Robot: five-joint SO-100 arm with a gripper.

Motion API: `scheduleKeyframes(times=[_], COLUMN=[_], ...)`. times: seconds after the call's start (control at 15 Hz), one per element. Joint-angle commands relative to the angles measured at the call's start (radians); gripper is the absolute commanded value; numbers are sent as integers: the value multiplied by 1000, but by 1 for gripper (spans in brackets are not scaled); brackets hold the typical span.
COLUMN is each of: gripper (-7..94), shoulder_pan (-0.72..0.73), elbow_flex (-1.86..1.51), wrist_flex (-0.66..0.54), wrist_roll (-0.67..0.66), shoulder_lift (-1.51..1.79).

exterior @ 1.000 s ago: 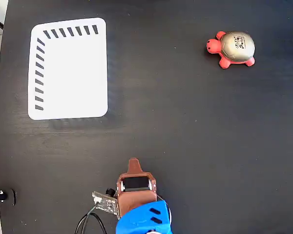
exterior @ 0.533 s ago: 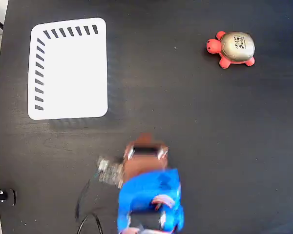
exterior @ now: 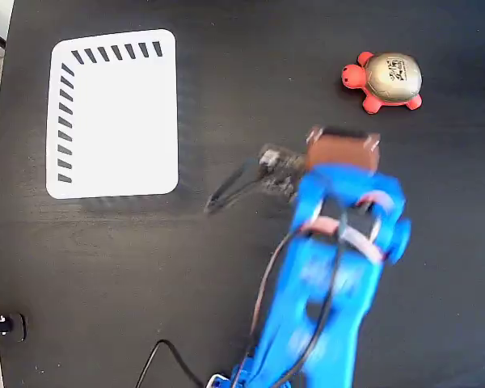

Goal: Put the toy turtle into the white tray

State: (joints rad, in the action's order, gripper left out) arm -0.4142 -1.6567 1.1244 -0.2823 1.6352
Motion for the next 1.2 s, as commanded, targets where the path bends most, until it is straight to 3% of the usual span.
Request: scheduleKeyframes(times=[0.0,0.47,0.8,1.13], gripper=[0,0,38,54], shoulder_pan=[-44,-92,-146,-167], elbow_flex=[241,719,919,1126], wrist_flex=[67,184,193,238], wrist_roll=[-44,-160,-310,-334], shoulder_lift=[-75,-434,-615,-792])
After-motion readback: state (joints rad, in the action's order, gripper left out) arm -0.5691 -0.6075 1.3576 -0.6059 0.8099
